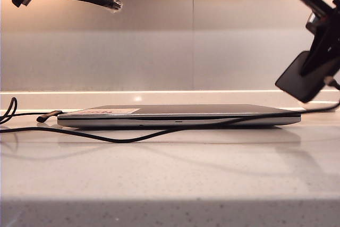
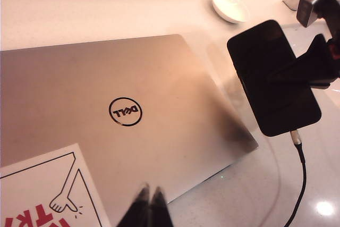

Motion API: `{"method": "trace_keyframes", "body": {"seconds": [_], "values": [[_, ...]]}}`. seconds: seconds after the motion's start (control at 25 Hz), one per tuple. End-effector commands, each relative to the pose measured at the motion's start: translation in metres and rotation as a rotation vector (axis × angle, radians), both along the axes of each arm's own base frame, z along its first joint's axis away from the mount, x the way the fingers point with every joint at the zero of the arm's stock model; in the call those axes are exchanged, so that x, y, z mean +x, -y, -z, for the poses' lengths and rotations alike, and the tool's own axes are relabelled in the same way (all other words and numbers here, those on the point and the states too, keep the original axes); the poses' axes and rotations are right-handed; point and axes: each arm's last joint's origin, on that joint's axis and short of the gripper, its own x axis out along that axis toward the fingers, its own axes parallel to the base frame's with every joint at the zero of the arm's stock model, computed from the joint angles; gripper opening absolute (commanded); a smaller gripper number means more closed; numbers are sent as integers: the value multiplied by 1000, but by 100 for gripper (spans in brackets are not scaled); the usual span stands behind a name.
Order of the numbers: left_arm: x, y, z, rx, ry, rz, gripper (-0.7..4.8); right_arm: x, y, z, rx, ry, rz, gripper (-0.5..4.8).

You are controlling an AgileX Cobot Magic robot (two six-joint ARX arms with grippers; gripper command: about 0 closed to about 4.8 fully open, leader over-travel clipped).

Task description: Pick up the charging cable and the phone, plug the charging cable into the charging port on the phone, and finally place them back on the table.

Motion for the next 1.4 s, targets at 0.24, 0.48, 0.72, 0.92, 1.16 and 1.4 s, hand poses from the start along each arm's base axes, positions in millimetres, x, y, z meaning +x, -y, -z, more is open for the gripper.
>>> {"method": "trace_keyframes", "body": {"seconds": [0.24,0.48,0.72,0.92,1.16,1.4], "values": [[0,0,-2,-3,11,2,-6,19,3,11,-49,62,10,-6],[0,0,-2,-3,10,2,-6,28,5,30,-90,-6,29,-6],[0,0,-2,-3,10,2,-6,28,6,32,-151,-26,52,127],[-1,0,-2,-1,7,2,-6,30,9,24,-223,-18,72,127],[-1,-1,-2,0,7,2,-6,33,12,-2,-331,-11,87,127],[-1,-1,-1,6,-2,2,-6,33,12,-23,-359,-2,82,127]]}}
